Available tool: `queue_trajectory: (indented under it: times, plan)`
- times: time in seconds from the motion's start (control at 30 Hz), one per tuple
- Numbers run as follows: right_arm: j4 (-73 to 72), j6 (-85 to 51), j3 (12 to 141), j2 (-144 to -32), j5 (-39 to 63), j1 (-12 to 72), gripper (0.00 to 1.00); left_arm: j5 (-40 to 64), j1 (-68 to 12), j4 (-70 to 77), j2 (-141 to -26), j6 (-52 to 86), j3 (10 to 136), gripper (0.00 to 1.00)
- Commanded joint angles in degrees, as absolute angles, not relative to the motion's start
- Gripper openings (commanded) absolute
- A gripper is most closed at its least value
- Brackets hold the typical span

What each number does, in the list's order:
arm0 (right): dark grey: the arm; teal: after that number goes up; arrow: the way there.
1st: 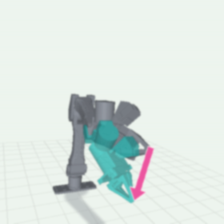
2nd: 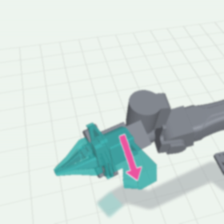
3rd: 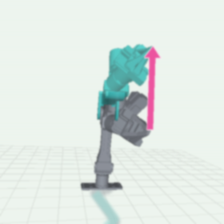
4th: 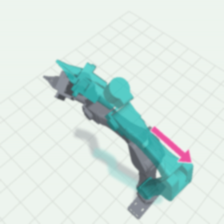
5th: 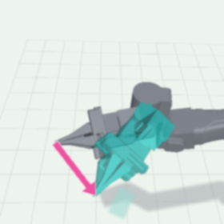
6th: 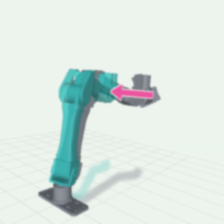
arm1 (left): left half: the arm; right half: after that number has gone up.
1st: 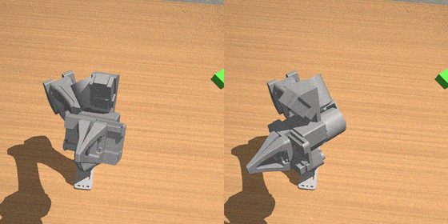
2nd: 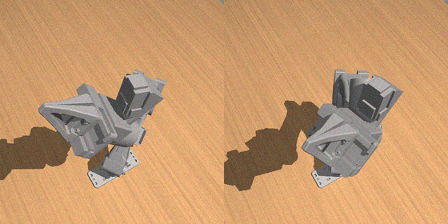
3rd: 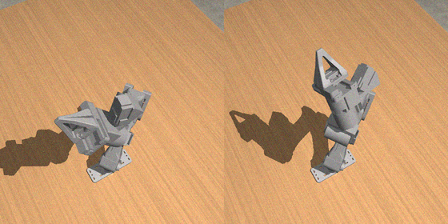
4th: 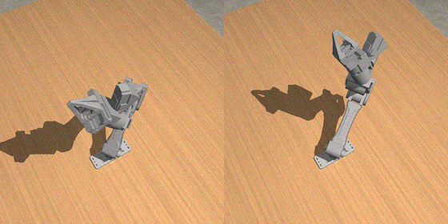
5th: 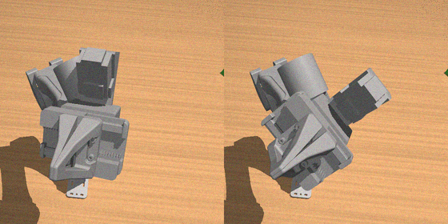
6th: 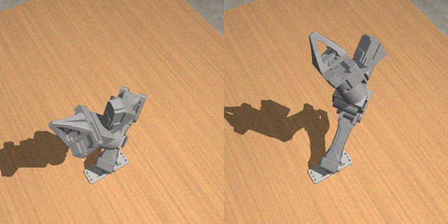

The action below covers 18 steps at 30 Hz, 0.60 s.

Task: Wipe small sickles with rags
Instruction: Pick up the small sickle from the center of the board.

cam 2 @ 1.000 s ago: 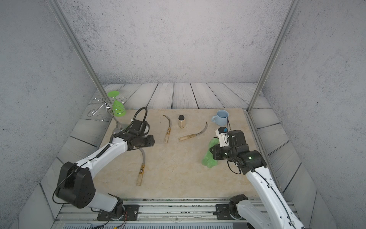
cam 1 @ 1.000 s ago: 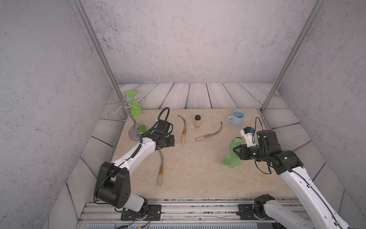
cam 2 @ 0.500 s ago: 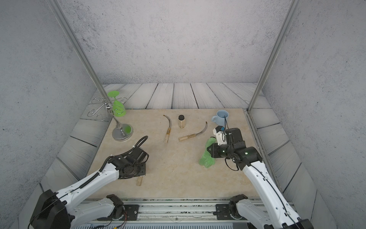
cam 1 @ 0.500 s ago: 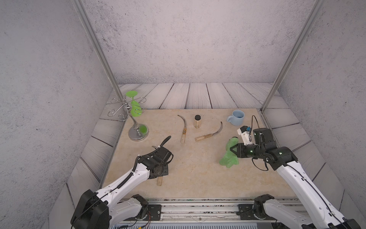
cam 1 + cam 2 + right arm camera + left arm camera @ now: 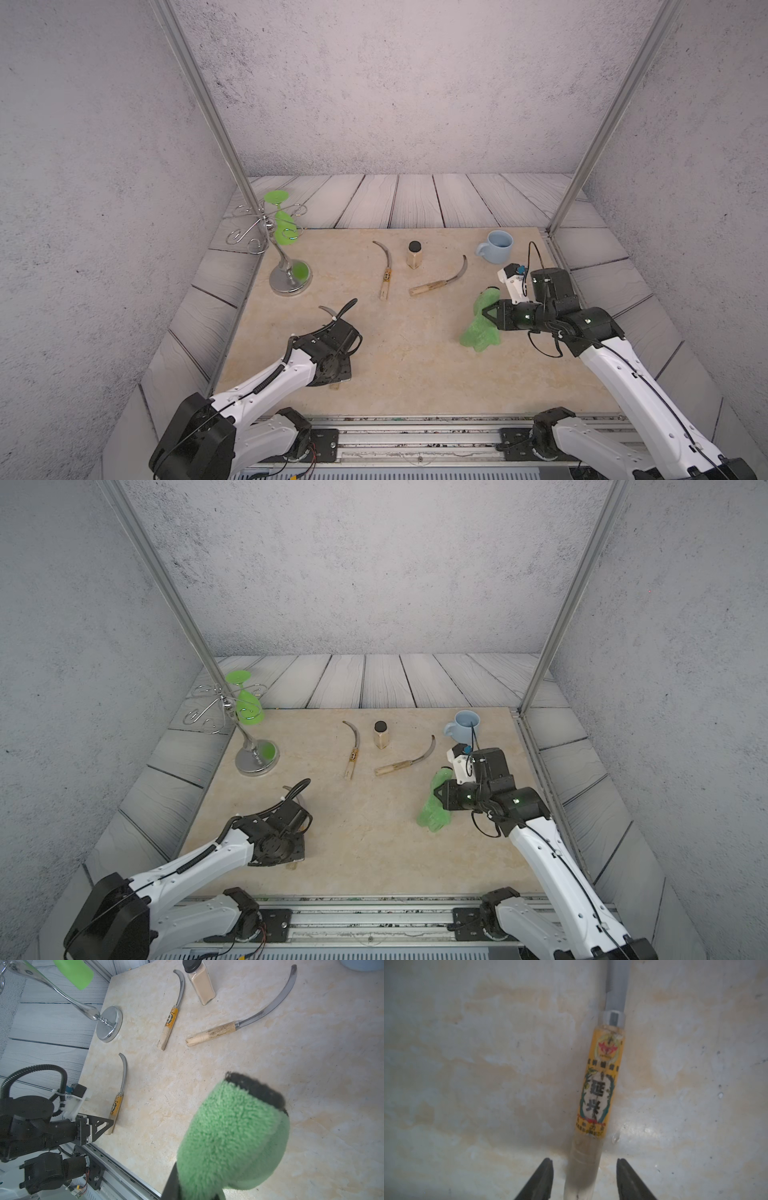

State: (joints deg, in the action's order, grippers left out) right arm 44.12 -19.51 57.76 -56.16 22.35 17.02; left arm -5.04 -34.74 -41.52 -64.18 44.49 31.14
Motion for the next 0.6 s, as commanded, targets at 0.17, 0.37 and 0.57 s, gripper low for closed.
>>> queue_trajectory:
  times: [0.17,0.37,0.57]
  plan:
    - [43.61,-20.12,58.80,-56.73,22.15,16.79,0.17,-0.97,-34.36,-40.17,-65.37,45.64,28.30,0.44]
    - [42.72,-20.68,59.37,-57.29,23.11,16.77,0.17,-0.95,-34.28,-39.96,-66.30,44.91,27.96,0.25]
    - [43.12,-20.39,60.03,-57.38,23.37,16.78,0.17,-0.80,-33.23,-38.80,-66.61,44.17,27.36,0.17]
